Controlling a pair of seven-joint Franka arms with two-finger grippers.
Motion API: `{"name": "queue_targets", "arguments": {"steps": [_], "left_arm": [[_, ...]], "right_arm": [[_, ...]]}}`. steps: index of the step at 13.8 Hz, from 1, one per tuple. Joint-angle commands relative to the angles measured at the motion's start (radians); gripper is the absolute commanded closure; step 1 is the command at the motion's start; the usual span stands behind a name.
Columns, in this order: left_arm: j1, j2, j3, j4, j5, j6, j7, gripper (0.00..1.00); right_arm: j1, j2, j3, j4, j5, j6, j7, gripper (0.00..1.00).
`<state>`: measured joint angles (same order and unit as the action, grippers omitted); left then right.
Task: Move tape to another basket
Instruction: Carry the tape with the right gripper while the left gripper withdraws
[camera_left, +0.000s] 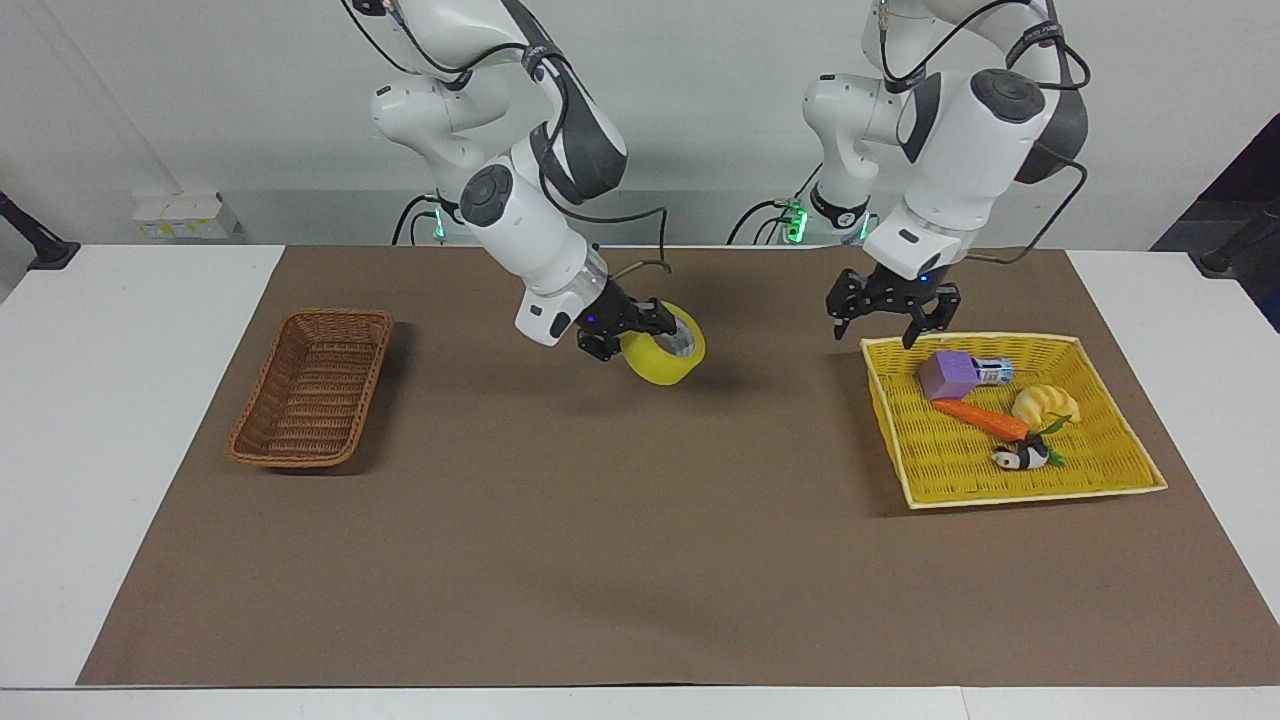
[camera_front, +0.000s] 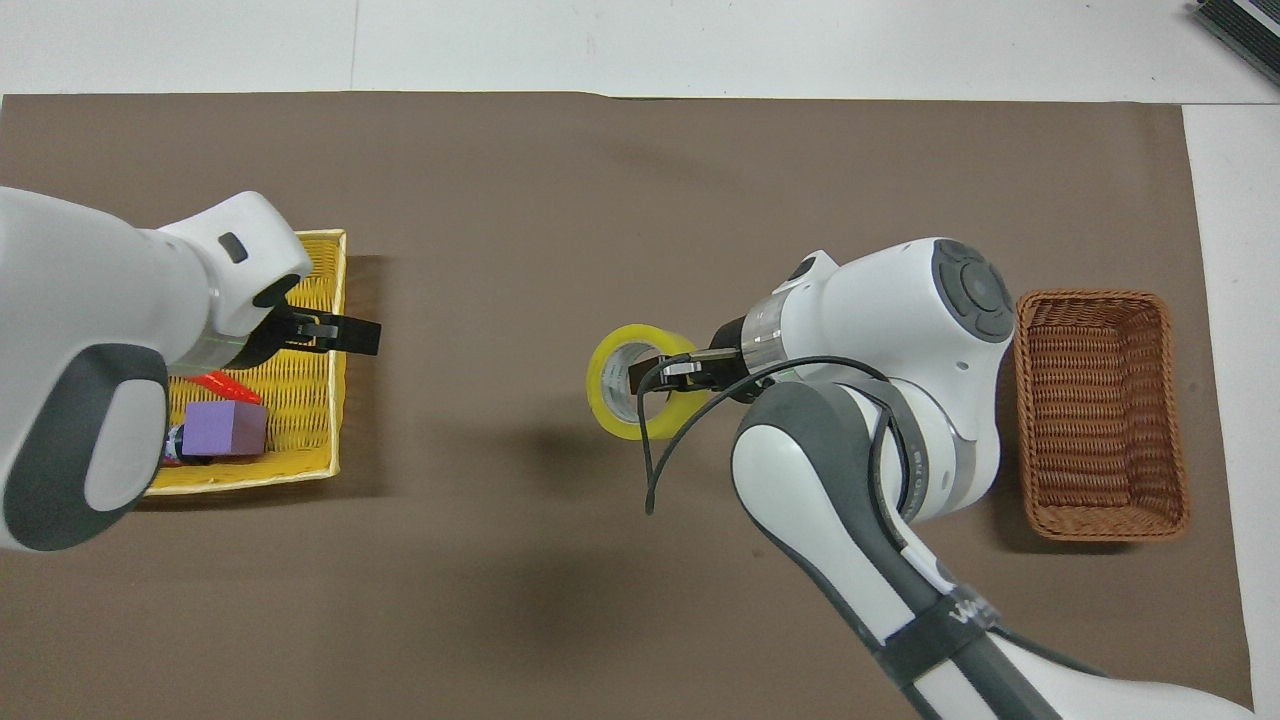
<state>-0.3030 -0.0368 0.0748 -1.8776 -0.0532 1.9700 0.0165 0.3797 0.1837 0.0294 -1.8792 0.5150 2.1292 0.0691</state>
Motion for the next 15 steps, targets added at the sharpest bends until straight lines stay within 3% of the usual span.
{"name": "queue_targets", "arguments": {"steps": [1,6,10,15], "left_arm": [[0.074,-0.011,-0.012,0.130,0.042,-0.161,0.114,0.00],[0.156,-0.009,-0.007,0.356,0.073,-0.431,0.164,0.00],[0.167,-0.006,-0.001,0.394,0.070,-0.519,0.172,0.00],[0.167,-0.008,-0.009,0.414,0.069,-0.501,0.162,0.00]], "right_arm": [[-0.079,0.006,0.010,0.034,-0.119,-0.063,0.037,1.00],[-0.237,0.036,0.010,0.094,-0.285,-0.156,0.028,1.00],[-0.347,0.030,0.006,0.193,-0.378,-0.331,-0.043,1.00],[-0.453,0.023,0.006,0.196,-0.533,-0.376,-0.100,1.00]]}}
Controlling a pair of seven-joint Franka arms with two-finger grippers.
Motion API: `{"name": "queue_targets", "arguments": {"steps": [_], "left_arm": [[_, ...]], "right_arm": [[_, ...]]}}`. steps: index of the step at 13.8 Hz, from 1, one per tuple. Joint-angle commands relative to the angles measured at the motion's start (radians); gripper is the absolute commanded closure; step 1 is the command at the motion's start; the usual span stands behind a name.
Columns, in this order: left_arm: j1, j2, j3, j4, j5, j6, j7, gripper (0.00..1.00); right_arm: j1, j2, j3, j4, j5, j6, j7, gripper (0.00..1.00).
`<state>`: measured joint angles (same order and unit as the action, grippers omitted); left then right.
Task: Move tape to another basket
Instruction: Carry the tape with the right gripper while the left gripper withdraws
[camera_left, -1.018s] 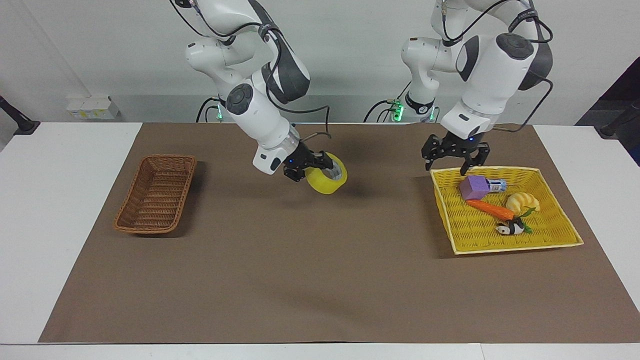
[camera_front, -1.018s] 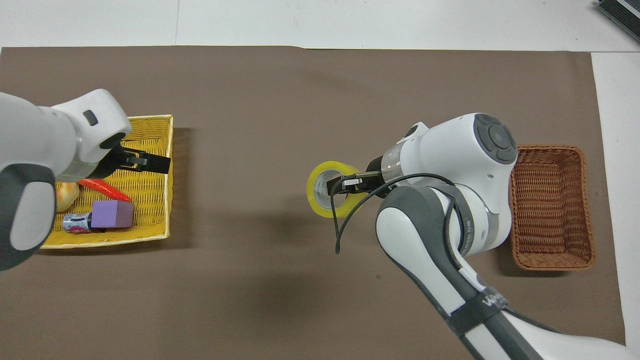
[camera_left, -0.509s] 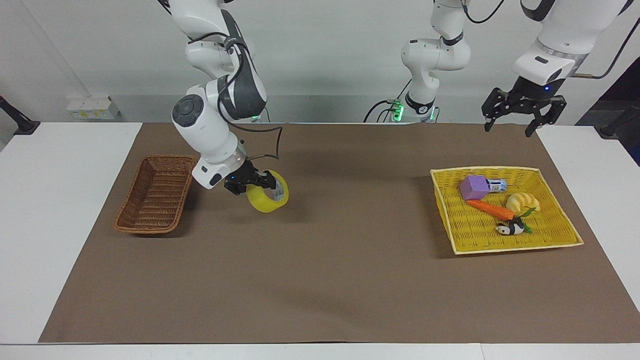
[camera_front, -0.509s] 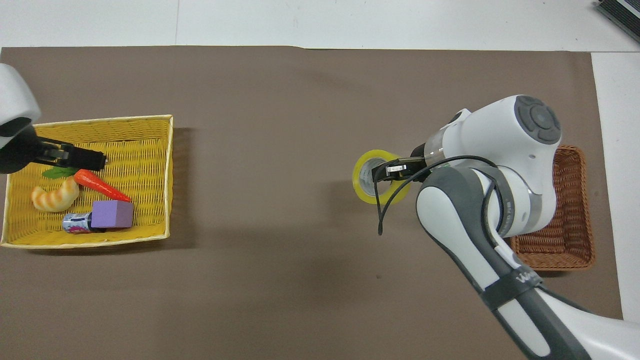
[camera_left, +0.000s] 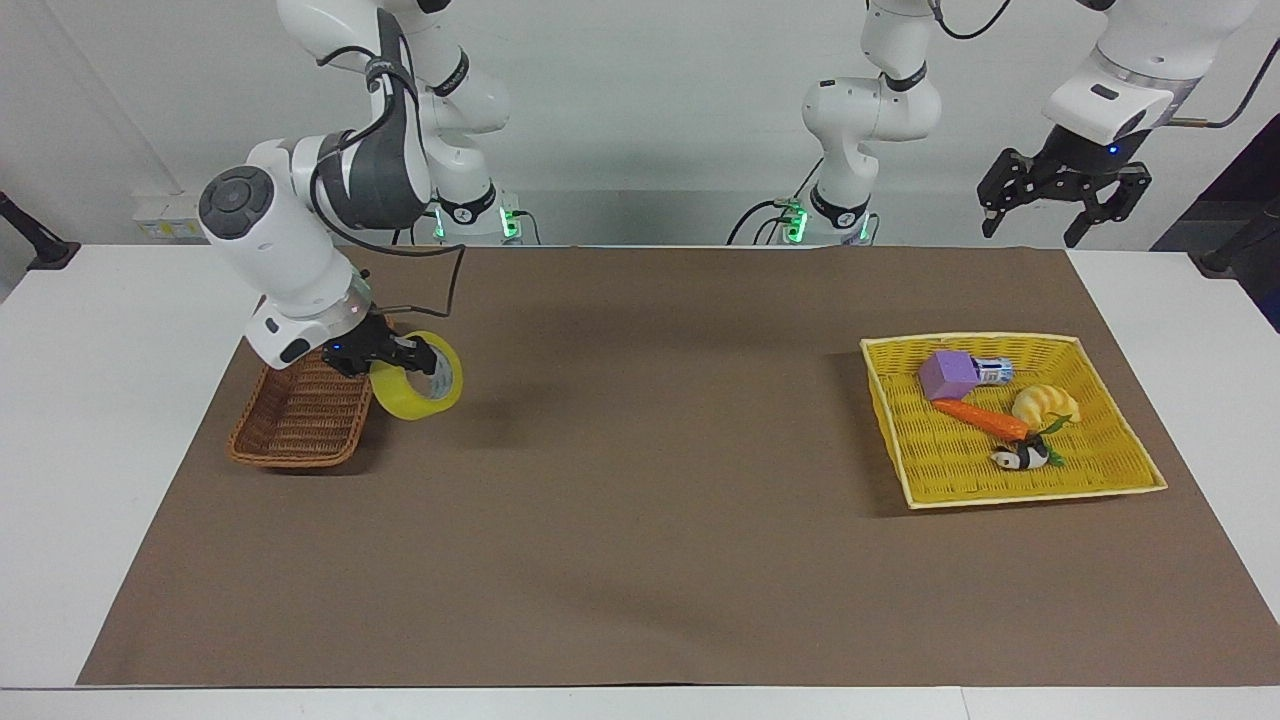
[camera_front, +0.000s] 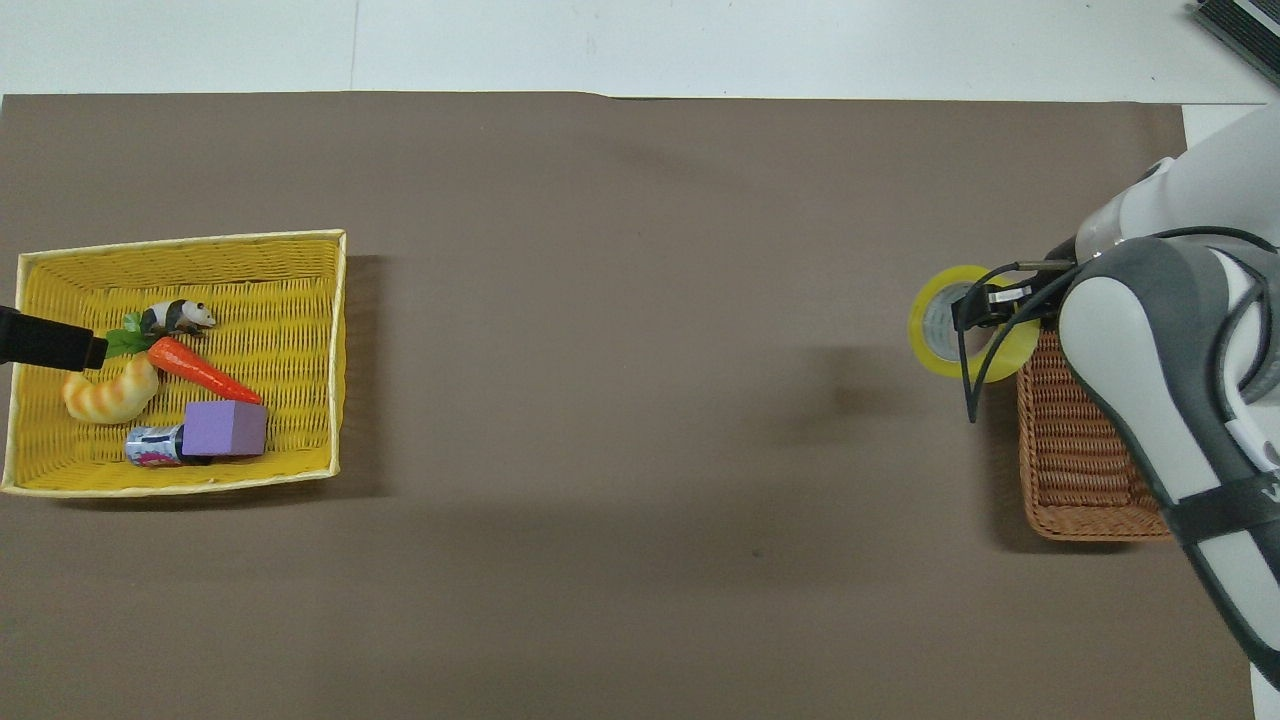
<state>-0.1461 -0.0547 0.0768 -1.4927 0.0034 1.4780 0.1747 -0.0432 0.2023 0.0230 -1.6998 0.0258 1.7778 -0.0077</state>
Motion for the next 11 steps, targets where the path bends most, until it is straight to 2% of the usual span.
{"name": "queue_targets", "arguments": {"steps": [1,5,8,10,11], "left_arm": [[0.010,0.007,-0.011,0.023,0.012,-0.010,0.002,0.00],[0.010,0.006,-0.011,0.022,0.013,-0.015,0.005,0.00],[0.011,0.006,-0.011,0.022,0.013,-0.016,0.005,0.00],[0.010,0.006,-0.011,0.022,0.013,-0.016,0.005,0.00],[0.010,0.006,-0.011,0.022,0.013,-0.016,0.005,0.00]], "right_arm": [[-0.055,-0.003,0.012,0.006,-0.050,-0.023,-0.038,1.00],[-0.184,-0.069,0.012,-0.136,-0.116,0.014,-0.207,1.00],[-0.257,-0.061,0.012,-0.222,-0.184,0.092,-0.258,0.99],[-0.265,-0.063,0.012,-0.264,-0.191,0.132,-0.267,0.53],[-0.271,-0.060,0.012,-0.273,-0.199,0.138,-0.265,0.39]]}}
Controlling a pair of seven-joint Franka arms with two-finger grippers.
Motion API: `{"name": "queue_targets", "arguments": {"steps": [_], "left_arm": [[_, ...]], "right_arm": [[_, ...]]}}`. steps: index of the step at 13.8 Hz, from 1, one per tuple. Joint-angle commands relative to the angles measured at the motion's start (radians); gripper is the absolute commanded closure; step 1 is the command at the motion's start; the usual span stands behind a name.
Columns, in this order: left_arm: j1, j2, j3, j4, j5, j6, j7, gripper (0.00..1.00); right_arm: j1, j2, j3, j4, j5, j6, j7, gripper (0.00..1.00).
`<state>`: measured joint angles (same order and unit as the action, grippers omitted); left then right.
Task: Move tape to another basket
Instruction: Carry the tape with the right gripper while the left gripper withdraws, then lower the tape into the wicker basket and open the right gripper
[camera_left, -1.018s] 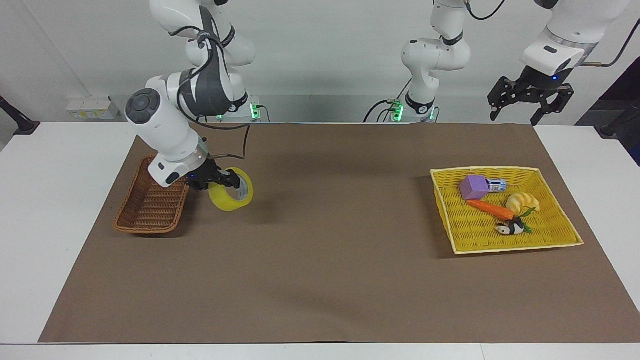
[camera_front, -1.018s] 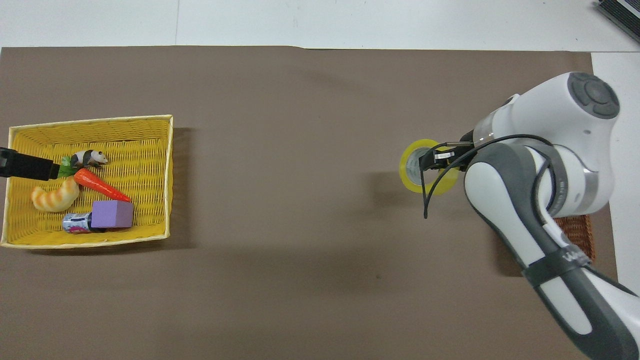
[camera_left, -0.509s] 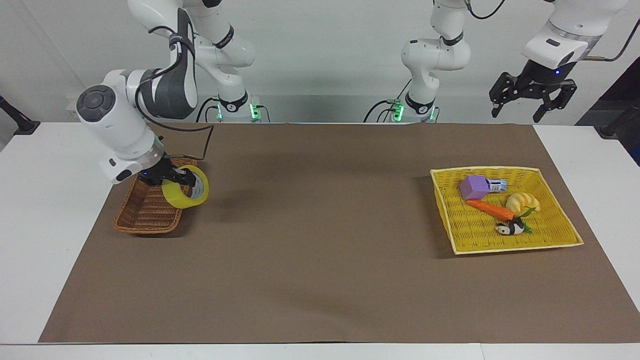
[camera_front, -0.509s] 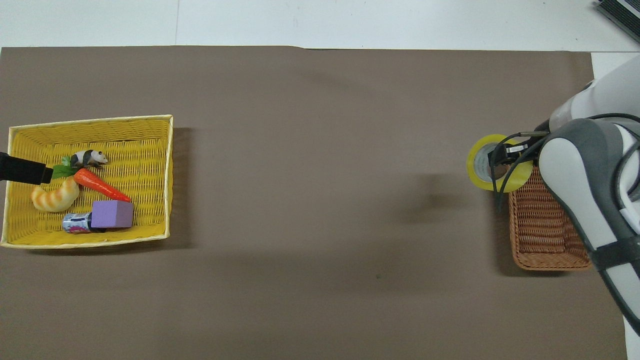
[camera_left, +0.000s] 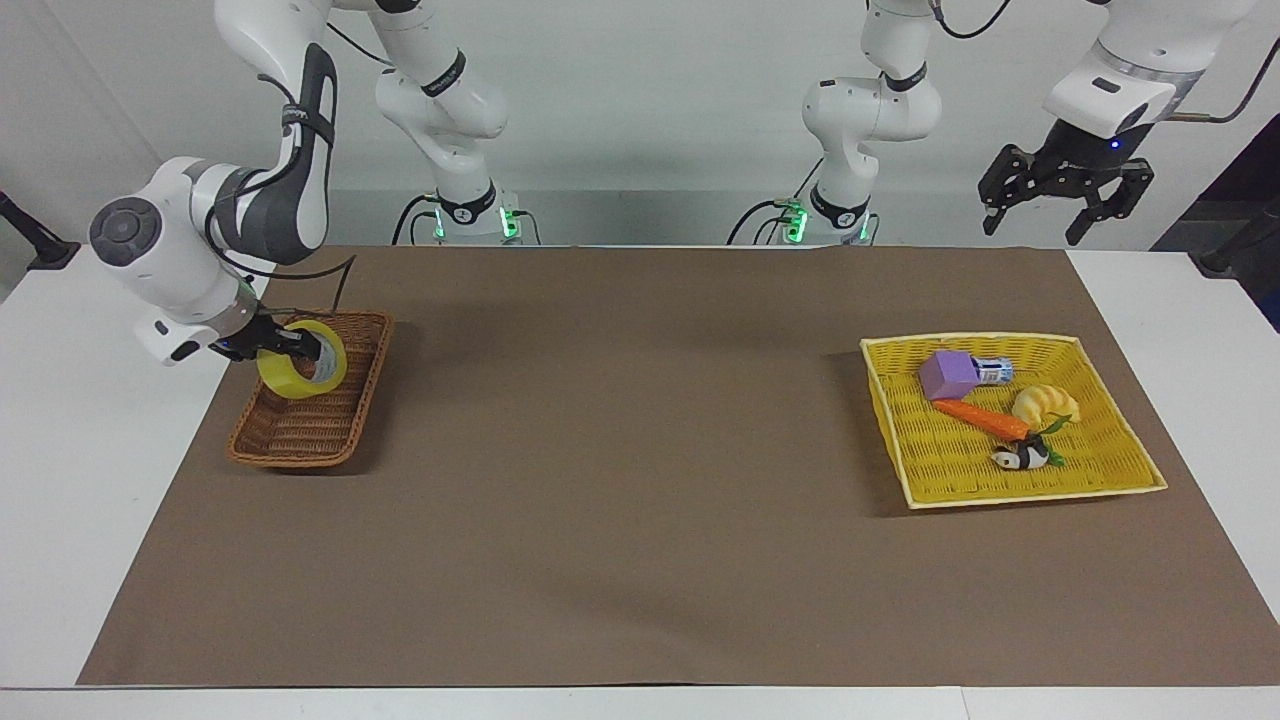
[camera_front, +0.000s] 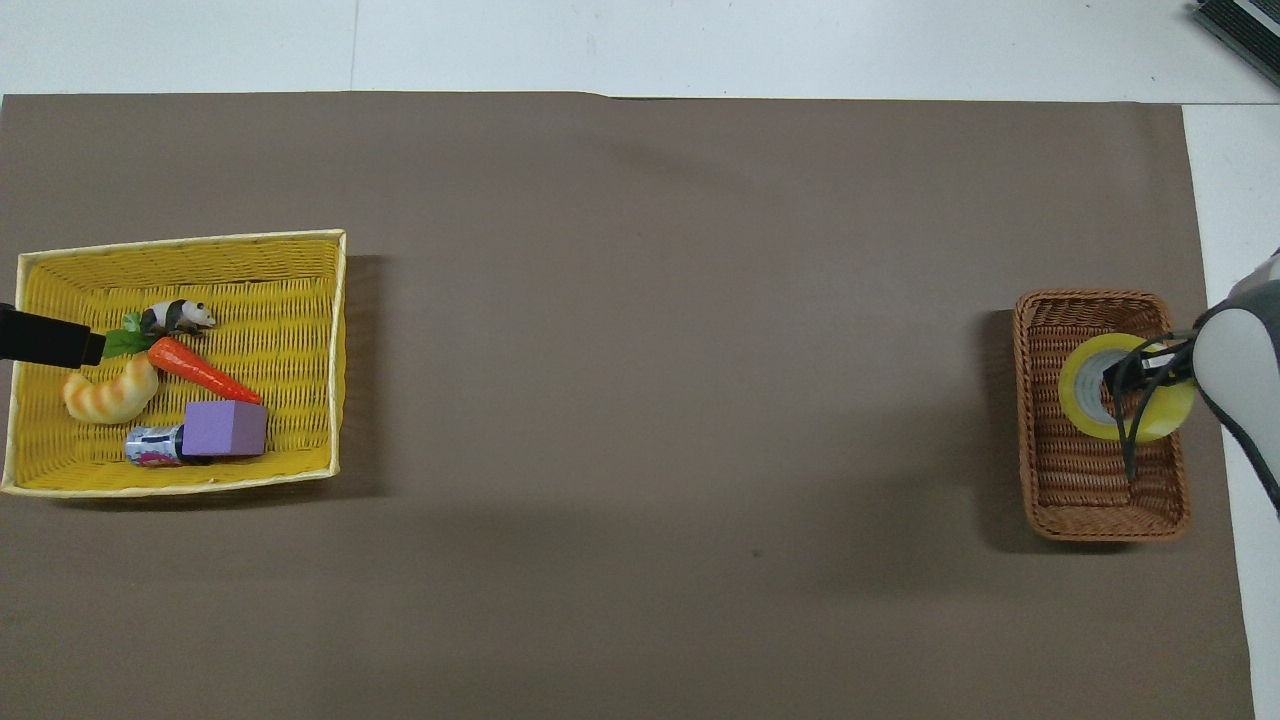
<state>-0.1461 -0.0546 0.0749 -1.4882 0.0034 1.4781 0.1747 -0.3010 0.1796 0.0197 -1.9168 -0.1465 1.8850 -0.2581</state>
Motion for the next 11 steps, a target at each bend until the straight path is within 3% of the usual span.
{"name": "queue_targets", "arguments": {"steps": [1,2,11], "left_arm": [[0.010,0.006,-0.009,0.017,0.013,-0.016,0.005,0.00],[0.010,0.006,-0.009,0.017,0.013,-0.016,0.006,0.00],[0.010,0.006,-0.009,0.017,0.013,-0.016,0.005,0.00]], "right_arm": [[-0.013,-0.034,0.016,-0.063,-0.028,0.045,-0.016,0.16],[-0.013,-0.034,0.016,-0.068,-0.028,0.049,-0.016,0.00],[0.002,-0.035,0.016,-0.060,-0.044,0.042,-0.013,0.00]]}}
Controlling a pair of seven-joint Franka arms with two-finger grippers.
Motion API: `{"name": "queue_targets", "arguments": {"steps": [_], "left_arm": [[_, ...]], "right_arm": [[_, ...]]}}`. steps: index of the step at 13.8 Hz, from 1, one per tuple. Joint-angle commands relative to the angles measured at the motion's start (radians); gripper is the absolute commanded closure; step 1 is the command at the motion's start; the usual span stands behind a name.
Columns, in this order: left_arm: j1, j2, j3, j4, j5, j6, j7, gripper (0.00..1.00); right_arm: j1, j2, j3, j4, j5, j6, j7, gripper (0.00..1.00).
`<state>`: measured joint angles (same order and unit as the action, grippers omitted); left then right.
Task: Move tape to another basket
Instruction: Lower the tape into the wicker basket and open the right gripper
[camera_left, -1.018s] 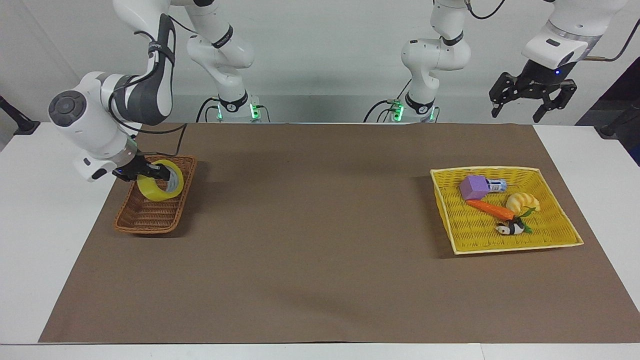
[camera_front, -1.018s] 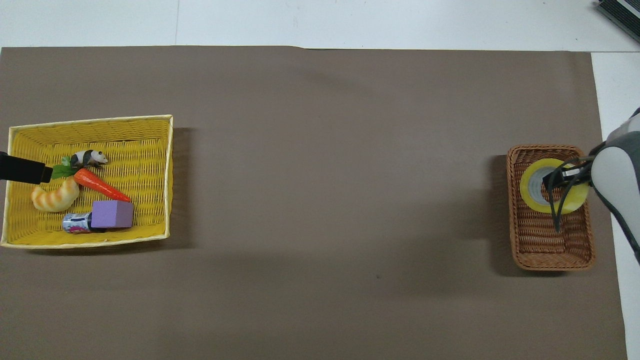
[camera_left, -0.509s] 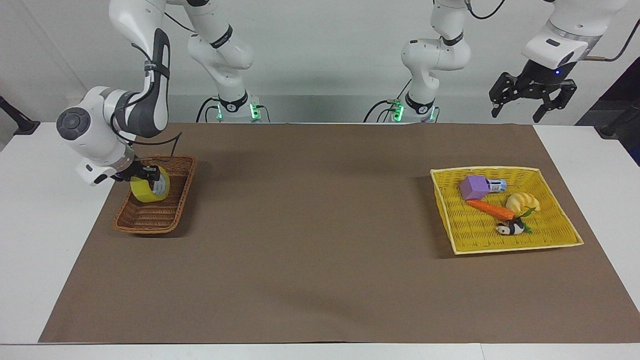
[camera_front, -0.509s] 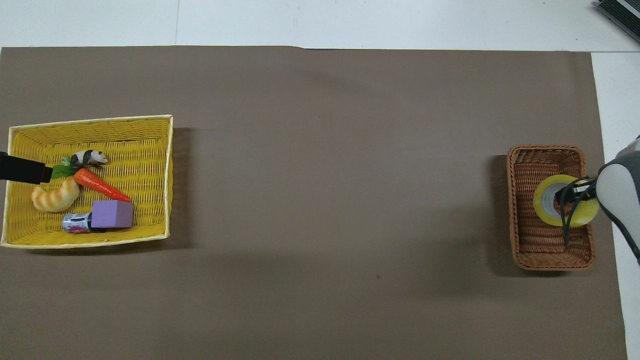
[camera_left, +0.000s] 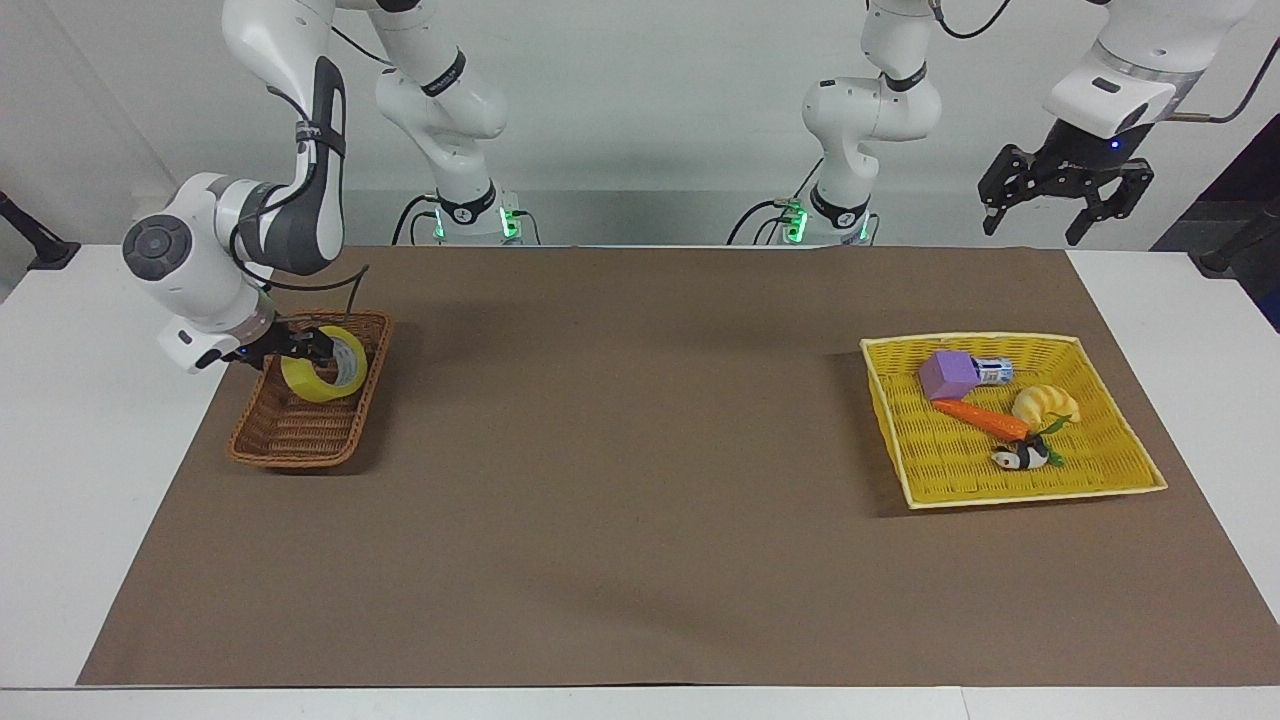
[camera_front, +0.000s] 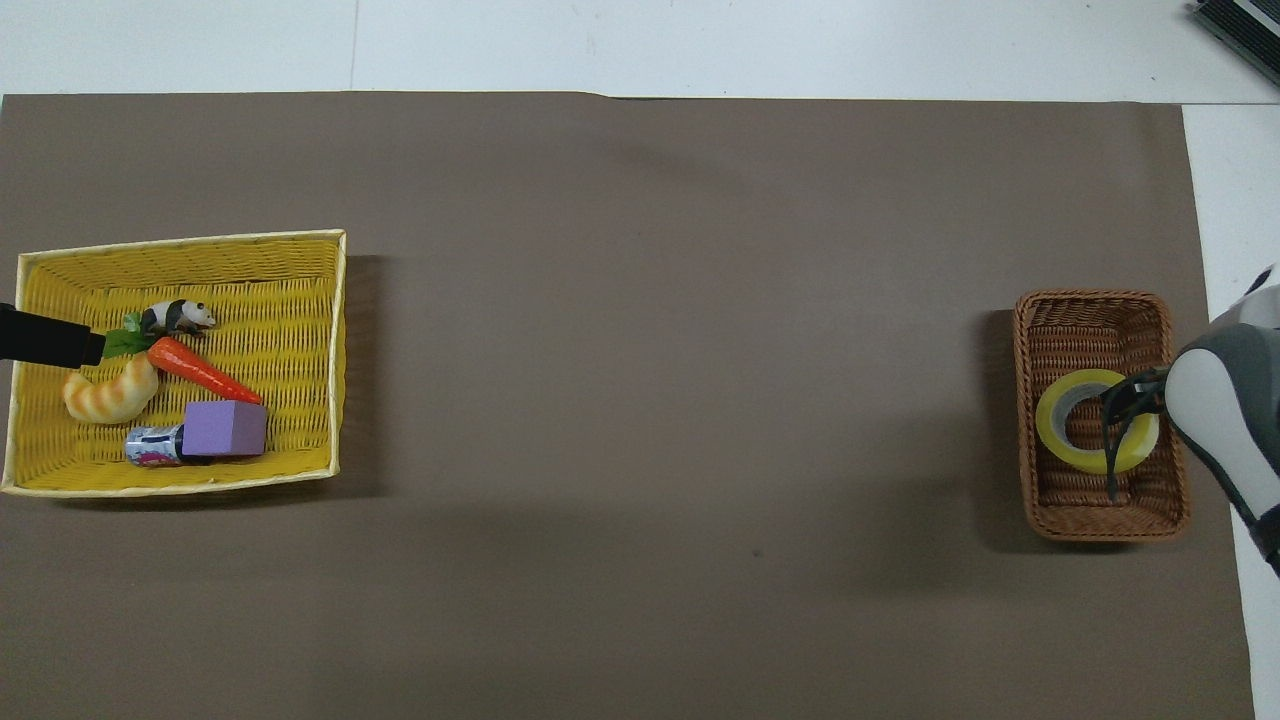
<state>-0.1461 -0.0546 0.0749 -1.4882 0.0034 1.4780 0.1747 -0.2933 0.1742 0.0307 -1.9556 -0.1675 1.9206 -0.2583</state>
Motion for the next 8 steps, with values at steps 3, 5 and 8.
{"name": "queue_targets", "arguments": {"steps": [3,5,8], "left_arm": [[0.010,0.006,-0.009,0.017,0.013,-0.016,0.006,0.00],[0.010,0.006,-0.009,0.017,0.013,-0.016,0.006,0.00],[0.010,0.006,-0.009,0.017,0.013,-0.016,0.005,0.00]], "right_arm": [[-0.024,-0.042,0.006,-0.051,-0.023,0.009,-0.022,0.00],[-0.021,-0.041,0.006,-0.049,-0.023,0.005,-0.027,0.00],[-0.004,-0.029,0.017,0.036,-0.015,0.006,-0.010,0.00]]}}
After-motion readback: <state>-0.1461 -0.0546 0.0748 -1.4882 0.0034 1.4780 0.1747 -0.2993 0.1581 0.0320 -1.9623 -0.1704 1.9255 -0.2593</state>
